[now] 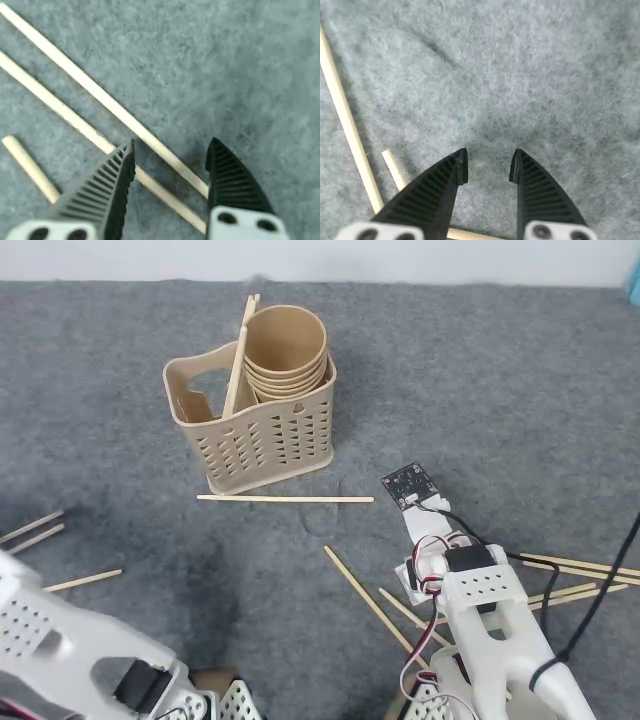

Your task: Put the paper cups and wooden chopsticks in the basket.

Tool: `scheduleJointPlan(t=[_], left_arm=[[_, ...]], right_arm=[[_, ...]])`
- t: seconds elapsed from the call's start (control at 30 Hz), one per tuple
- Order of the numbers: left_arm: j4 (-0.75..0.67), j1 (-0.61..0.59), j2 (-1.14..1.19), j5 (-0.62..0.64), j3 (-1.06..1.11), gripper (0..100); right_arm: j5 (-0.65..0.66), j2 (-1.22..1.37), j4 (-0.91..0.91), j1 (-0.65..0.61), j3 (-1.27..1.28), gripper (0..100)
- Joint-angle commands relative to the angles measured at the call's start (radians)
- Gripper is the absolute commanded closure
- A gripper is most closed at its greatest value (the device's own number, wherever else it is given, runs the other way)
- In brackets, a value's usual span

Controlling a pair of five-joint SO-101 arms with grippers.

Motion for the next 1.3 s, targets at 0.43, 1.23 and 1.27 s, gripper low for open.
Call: scheduleJointPlan(t=[0.43,1.23,1.27], left_arm=[[0.043,-0.005,-0.034,-0.015,-0.042,99],[0.313,0.301,-1.069,-0.123,0.028,99],[0.31,0.336,-1.119,-0.133,0.056,99]], right_arm=[[0.012,-0.021,-0.007,0.005,-0.003,84.4],[0.012,-0.021,-0.007,0.007,-0.003,84.4],[0.012,-0.021,-0.007,0.007,-0.003,84.4]])
